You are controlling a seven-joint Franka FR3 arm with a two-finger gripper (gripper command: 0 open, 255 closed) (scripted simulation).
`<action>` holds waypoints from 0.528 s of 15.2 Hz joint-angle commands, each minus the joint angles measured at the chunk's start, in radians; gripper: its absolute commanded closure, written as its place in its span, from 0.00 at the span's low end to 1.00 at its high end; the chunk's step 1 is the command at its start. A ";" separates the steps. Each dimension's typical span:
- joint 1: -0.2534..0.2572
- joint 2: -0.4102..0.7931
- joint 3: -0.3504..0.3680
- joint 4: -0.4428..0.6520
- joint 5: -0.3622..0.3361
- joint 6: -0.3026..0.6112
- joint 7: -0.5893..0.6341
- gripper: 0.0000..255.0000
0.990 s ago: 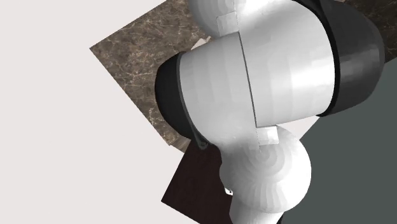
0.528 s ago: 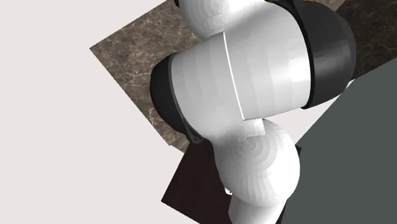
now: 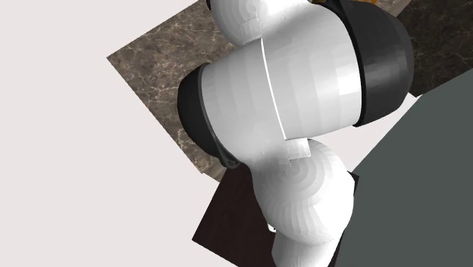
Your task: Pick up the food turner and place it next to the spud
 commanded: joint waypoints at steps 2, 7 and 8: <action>0.000 0.000 0.000 0.000 0.000 0.000 0.000 0.00; 0.000 0.000 0.000 0.000 0.000 0.000 0.000 0.00; 0.014 -0.019 -0.017 0.010 -0.020 -0.024 0.013 0.00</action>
